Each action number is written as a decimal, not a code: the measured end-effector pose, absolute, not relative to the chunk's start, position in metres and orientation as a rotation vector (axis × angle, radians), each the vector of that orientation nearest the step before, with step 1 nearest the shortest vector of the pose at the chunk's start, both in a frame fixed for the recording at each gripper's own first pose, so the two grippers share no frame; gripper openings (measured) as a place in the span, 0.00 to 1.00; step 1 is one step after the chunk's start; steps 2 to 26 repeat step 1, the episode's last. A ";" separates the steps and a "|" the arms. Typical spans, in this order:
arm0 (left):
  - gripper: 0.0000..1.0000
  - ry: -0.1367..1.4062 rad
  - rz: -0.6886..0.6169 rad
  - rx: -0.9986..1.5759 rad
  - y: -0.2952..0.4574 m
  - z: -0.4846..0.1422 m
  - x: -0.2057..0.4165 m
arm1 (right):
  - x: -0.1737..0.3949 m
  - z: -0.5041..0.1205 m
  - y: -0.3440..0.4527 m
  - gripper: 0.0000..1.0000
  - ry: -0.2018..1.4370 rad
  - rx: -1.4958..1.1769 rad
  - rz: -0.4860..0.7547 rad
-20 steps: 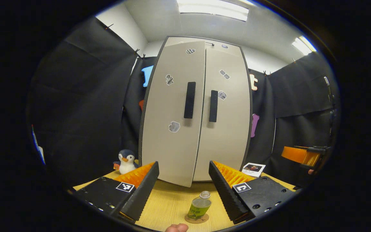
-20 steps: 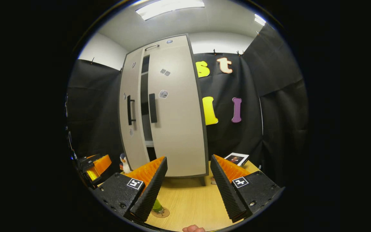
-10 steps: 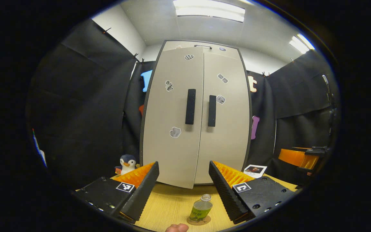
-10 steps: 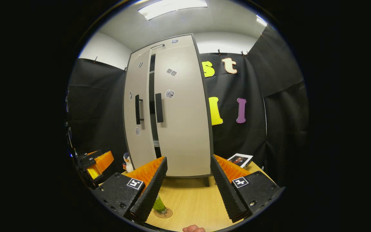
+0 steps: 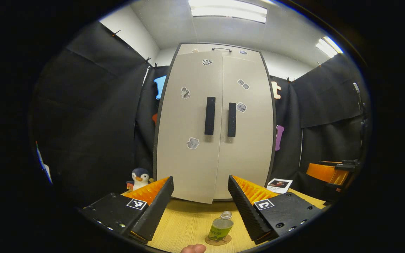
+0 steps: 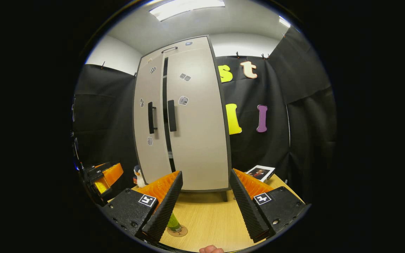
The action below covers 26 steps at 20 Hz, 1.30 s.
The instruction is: Grasp the bottle in the cabinet with the left hand and place it on the coaster, then close the right door with the right hand and the left door with the left hand.
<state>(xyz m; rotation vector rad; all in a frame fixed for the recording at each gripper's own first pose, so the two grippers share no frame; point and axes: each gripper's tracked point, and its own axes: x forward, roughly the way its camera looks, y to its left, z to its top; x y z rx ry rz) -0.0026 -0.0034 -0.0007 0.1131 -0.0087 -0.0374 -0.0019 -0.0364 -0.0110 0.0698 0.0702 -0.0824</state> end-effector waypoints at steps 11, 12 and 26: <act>0.95 -0.008 -0.037 0.111 -0.003 -0.001 -0.003 | -0.002 -0.011 -0.036 0.83 0.072 0.068 -0.082; 0.95 -0.008 -0.037 0.111 -0.003 -0.001 -0.003 | -0.002 -0.011 -0.036 0.83 0.072 0.068 -0.082; 0.95 -0.008 -0.037 0.111 -0.003 -0.001 -0.003 | -0.002 -0.011 -0.036 0.83 0.072 0.068 -0.082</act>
